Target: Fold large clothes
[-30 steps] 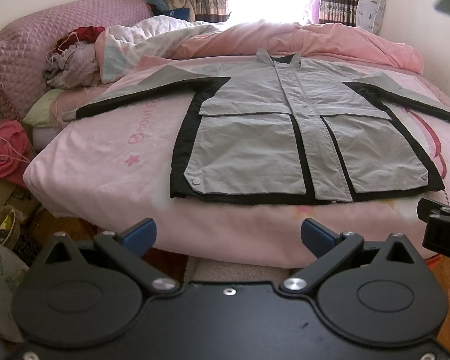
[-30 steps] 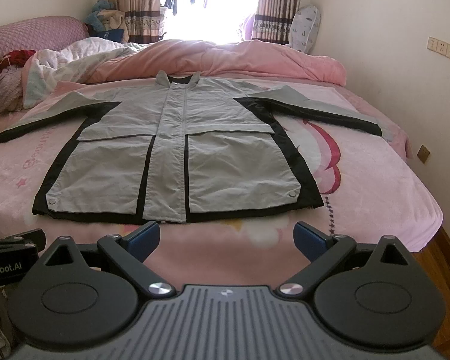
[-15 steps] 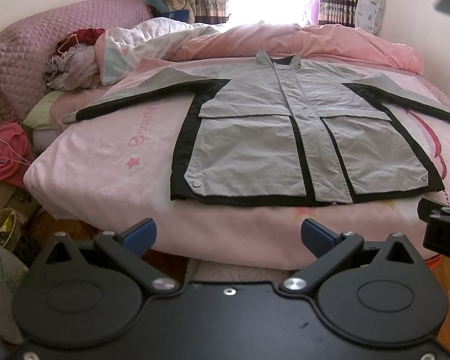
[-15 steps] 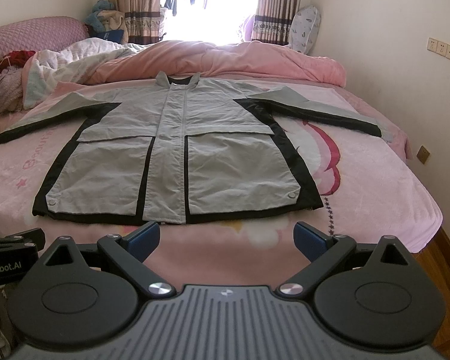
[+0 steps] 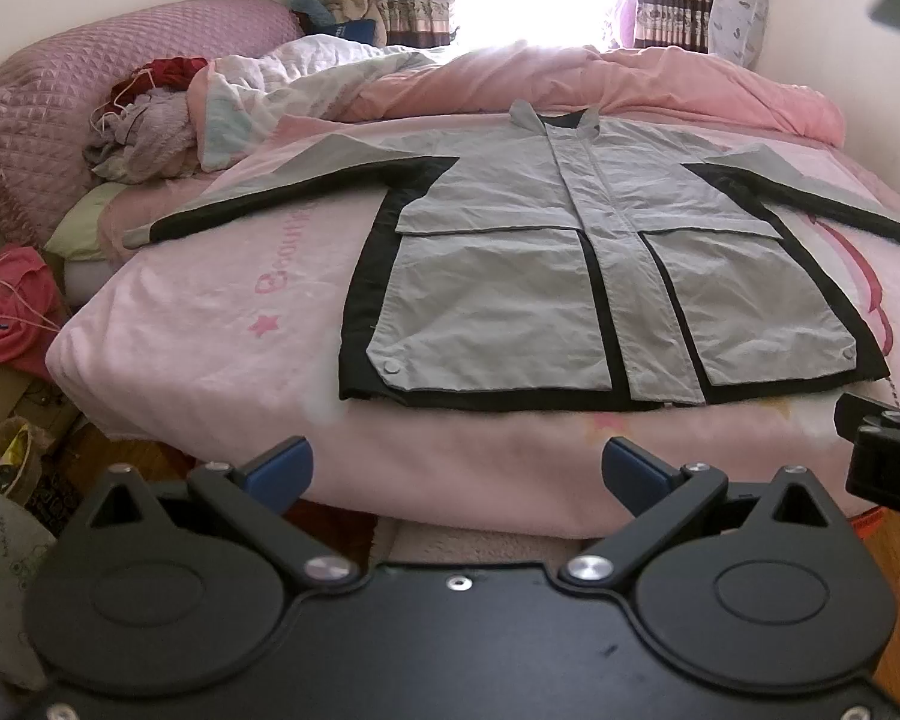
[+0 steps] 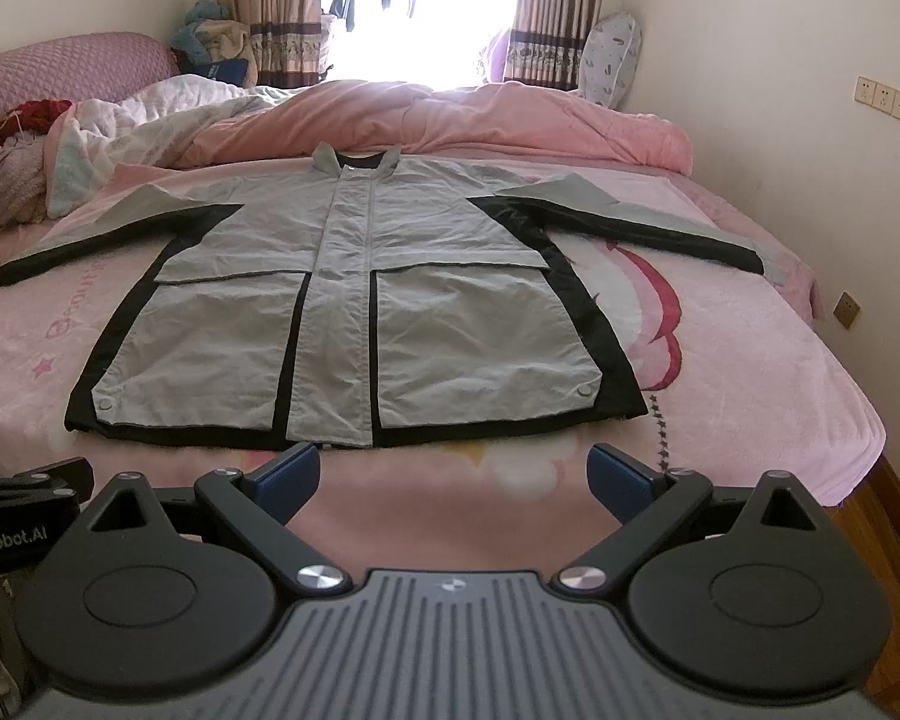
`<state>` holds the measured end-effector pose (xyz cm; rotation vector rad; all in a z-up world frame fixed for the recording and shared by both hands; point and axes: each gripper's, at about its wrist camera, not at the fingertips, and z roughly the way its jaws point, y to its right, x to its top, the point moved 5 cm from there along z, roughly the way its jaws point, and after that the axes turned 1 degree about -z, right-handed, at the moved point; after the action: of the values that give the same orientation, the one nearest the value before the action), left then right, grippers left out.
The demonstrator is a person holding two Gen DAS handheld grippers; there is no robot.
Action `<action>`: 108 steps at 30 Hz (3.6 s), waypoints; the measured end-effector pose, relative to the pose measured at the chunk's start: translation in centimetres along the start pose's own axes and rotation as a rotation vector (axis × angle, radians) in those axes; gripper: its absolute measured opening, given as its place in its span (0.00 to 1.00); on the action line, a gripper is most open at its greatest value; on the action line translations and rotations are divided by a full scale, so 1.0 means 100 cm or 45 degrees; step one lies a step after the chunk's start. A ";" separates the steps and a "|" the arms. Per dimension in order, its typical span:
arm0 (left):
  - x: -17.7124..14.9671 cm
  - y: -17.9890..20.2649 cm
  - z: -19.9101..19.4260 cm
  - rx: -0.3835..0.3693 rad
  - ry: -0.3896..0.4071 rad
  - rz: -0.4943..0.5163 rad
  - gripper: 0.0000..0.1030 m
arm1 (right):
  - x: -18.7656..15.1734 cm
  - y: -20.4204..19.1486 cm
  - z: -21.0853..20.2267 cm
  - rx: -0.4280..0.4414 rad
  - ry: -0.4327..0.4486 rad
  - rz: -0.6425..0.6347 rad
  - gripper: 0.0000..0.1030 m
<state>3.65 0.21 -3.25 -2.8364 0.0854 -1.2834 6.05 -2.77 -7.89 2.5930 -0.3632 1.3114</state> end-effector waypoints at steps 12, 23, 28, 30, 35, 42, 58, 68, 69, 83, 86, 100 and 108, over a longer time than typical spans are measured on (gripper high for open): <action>0.009 -0.003 0.013 -0.015 0.021 0.020 1.00 | 0.008 0.002 0.002 -0.009 0.026 0.025 1.00; 0.074 -0.056 0.073 -0.077 0.149 -0.145 1.00 | 0.083 0.027 0.039 0.032 0.312 0.176 1.00; 0.115 -0.110 0.105 -0.132 0.259 -0.329 1.00 | 0.110 0.017 0.076 0.164 0.333 0.196 1.00; 0.130 -0.135 0.125 -0.142 0.233 -0.391 1.00 | 0.120 0.013 0.096 0.174 0.315 0.188 1.00; 0.158 -0.211 0.174 -0.159 0.203 -0.602 1.00 | 0.153 -0.009 0.158 0.151 0.215 0.124 1.00; 0.185 -0.341 0.251 -0.079 0.274 -1.019 1.00 | 0.186 -0.029 0.232 0.157 0.132 0.108 1.00; 0.194 -0.508 0.407 -0.021 0.332 -1.659 0.70 | 0.218 -0.084 0.337 0.138 0.024 -0.014 1.00; 0.199 -0.519 0.425 0.031 0.365 -1.587 0.19 | 0.213 -0.093 0.369 0.110 -0.051 -0.042 1.00; 0.198 -0.520 0.426 0.017 0.367 -1.590 0.16 | 0.212 -0.093 0.370 0.114 -0.057 -0.040 1.00; 0.338 -0.400 0.335 -0.324 0.654 -1.163 0.08 | 0.208 -0.046 0.361 0.112 -0.044 0.046 1.00; 0.386 -0.317 0.326 -0.539 0.642 -1.004 0.08 | 0.207 -0.032 0.358 0.115 -0.040 0.078 1.00; 0.434 0.048 0.354 -1.078 0.261 -0.316 0.77 | 0.218 0.037 0.365 0.168 -0.012 0.236 1.00; 0.392 -0.089 0.401 -0.439 0.115 -0.253 0.77 | 0.225 0.054 0.458 0.432 -0.164 0.664 0.88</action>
<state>59.94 6.81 0.09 -3.1393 0.0300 -1.5762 52.01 -24.25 -15.87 3.0018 -0.9718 1.4651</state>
